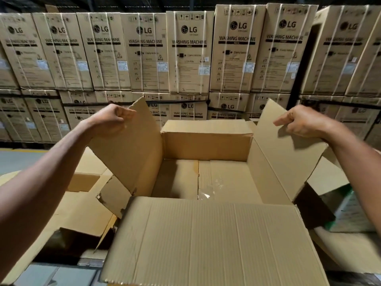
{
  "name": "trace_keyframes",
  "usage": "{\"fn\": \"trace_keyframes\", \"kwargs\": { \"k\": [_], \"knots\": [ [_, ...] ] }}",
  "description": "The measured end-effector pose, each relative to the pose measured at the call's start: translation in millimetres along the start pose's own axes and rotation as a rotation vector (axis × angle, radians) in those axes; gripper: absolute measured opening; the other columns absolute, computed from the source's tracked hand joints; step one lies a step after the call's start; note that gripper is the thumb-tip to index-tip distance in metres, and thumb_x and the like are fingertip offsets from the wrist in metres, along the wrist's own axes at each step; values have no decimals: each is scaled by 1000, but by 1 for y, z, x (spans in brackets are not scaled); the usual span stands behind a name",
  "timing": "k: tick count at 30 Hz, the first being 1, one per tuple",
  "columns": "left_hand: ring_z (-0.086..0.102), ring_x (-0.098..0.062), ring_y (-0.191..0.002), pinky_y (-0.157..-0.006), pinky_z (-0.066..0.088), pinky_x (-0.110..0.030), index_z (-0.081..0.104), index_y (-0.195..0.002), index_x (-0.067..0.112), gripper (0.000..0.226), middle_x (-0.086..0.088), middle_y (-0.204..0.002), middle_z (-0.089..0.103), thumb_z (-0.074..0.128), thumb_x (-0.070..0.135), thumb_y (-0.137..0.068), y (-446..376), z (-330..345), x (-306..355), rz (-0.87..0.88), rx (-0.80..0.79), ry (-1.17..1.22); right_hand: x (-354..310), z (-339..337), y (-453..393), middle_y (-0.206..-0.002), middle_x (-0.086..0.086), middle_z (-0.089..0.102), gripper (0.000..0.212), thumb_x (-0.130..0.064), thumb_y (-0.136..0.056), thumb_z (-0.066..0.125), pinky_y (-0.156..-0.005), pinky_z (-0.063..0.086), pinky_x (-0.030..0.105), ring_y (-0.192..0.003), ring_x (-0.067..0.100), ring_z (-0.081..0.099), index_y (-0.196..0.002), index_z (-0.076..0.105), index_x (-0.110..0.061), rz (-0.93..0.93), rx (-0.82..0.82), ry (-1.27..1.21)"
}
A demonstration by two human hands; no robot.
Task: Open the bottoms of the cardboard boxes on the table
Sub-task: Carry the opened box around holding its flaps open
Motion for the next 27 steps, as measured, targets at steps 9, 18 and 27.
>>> {"fn": "trace_keyframes", "kwargs": {
  "k": [9,18,27],
  "knots": [
    [58,-36,-125,-108,44,-42,51,-140,1,56,-21,-139,56,62,-13,-86,-49,41,-26,21,-123,-142,16,56,-33,-133,5,65,52,11,-81,66,-111,41,35,-127,21,57,-128,66,-10,51,-71,11],
    [60,-34,-117,-95,43,-32,49,-142,2,58,-19,-130,62,63,-11,-87,-51,77,-64,-18,-123,-151,35,107,-42,-137,8,63,54,15,-81,59,-113,40,34,-130,22,56,-130,64,-6,103,-117,-22],
    [60,-30,-121,-96,48,-34,54,-139,6,60,-12,-137,58,64,-15,-84,-33,138,-115,-35,-109,-102,66,154,-37,-137,9,62,54,18,-85,55,-110,39,34,-131,23,54,-132,63,-7,156,-103,-116]
  ]
}}
Point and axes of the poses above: each hand's wrist, its own y-axis away from the middle knuckle, its own z-axis out of the palm, x = y × z, the point moved 4 cm from there along -y, towards the middle knuckle
